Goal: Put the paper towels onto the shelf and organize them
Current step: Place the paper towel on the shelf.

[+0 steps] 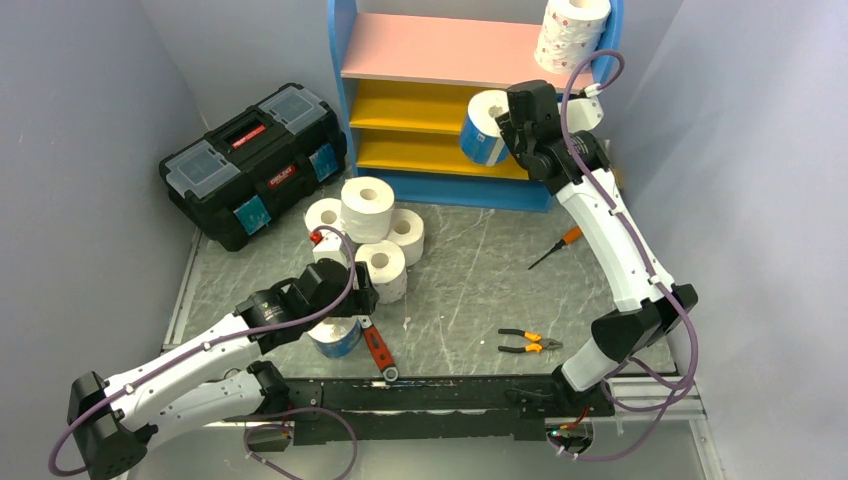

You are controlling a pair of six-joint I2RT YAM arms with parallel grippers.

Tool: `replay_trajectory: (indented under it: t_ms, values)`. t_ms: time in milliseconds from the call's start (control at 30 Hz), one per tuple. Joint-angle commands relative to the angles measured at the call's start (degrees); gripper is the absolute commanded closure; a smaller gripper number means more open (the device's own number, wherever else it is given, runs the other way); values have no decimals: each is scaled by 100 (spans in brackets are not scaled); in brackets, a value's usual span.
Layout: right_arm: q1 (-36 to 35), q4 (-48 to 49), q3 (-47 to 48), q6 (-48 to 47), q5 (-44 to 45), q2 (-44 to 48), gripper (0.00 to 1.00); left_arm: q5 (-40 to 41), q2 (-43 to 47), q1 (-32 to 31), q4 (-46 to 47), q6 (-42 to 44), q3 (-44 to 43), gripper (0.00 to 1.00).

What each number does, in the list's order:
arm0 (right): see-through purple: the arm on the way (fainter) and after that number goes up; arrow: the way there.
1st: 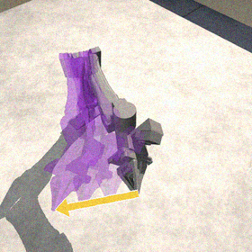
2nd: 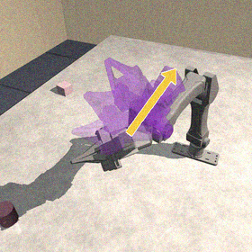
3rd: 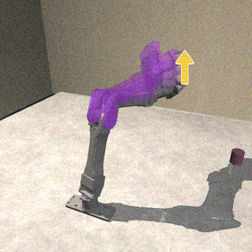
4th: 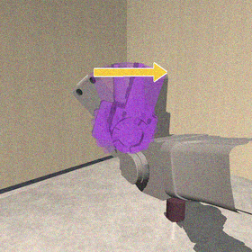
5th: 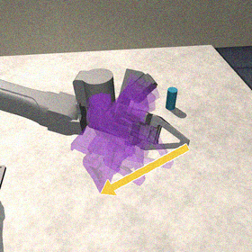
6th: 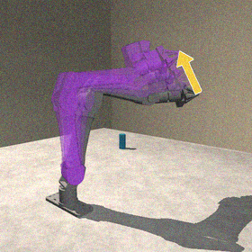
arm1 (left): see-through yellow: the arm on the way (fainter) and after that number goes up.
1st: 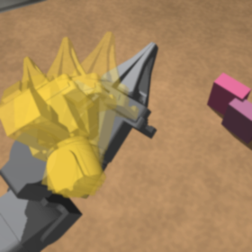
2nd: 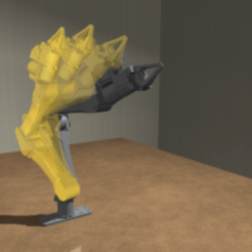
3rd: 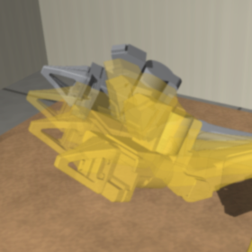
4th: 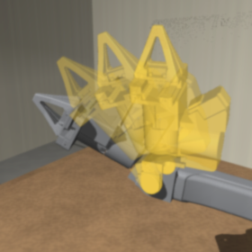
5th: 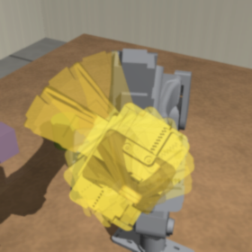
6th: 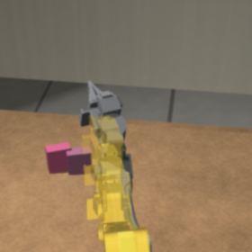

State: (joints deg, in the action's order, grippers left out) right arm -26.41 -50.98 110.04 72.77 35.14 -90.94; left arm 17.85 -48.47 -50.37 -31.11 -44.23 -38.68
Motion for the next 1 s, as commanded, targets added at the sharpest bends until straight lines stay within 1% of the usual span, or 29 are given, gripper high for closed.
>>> replay_trajectory:
  t_ms: [0,267,500,767,967]
  values:
    - [-32,965,40,-60,468,191,100,13,35,9,47,50,-166,23]
    - [-16,1162,92,-18,667,-144,100,83,16,9,102,105,-144,23]
    - [-13,1546,-170,-34,672,-200,100,142,-97,10,34,134,-207,23]
    - [16,1561,71,-79,670,-440,100,211,-58,7,51,142,-175,23]
    - [58,1720,-25,-90,705,-484,100,189,-34,10,52,134,-142,23]
